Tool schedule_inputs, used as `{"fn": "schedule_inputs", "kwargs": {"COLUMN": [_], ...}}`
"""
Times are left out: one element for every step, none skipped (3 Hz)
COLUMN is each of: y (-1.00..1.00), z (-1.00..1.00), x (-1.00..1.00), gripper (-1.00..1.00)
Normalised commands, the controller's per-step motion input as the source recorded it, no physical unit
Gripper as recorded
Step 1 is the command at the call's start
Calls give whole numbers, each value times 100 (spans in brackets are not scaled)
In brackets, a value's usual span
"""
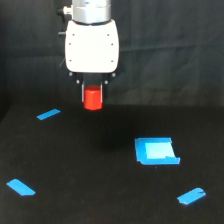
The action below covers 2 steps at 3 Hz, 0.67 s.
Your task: Pick up the red object from the table
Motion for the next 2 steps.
{"fn": "schedule_inputs", "kwargs": {"y": [-2,-6], "z": [6,7], "x": [-1,6], "gripper": [-98,-90]}}
